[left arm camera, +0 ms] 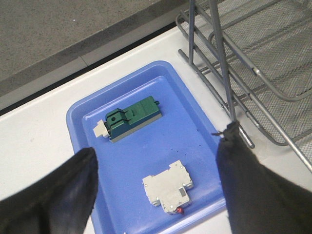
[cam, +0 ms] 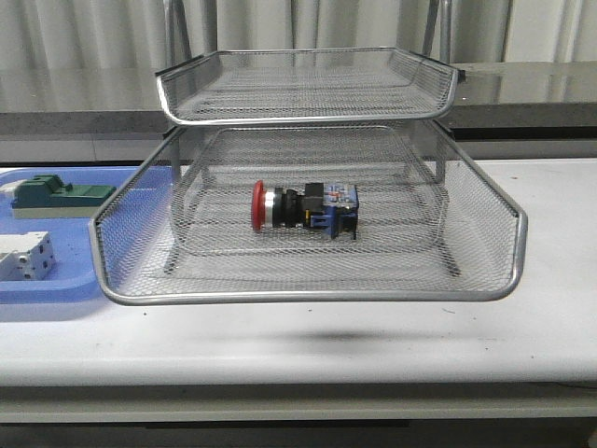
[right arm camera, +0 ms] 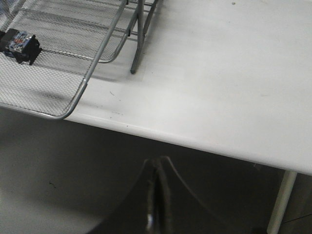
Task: Place button on rack with both arms
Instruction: 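Open the left gripper to release the button and withdraw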
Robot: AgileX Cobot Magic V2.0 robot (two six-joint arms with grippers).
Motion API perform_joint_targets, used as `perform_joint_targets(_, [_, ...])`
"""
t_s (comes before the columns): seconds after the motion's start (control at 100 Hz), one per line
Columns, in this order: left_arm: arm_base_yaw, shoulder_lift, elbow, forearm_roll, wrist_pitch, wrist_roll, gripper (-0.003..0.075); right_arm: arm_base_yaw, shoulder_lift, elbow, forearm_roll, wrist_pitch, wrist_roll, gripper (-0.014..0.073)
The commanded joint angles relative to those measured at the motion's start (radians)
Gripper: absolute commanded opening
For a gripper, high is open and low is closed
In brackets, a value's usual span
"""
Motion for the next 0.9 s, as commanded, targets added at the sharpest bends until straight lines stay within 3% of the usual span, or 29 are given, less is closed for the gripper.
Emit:
perform_joint_targets(0.0, [0.0,-0.086,0.081,-0.062,-0.147,-0.005,0.0493,0.001,0.01,-0.034,0.003,-0.063,-0.001,-0.0069])
perform_joint_targets(0.3, [-0.12,-0.34,0.45,-0.153,-0.486,-0.005,0.0493,0.001,0.01,-0.034,0.003,-0.063,-0.001,-0.0069])
perform_joint_targets(0.89, [-0.135,-0.829,0.864,-0.256,-0.693,-0.009,0.0493,0.001,0.01,-0.034,0.003,-0.063,-0.001,-0.0069])
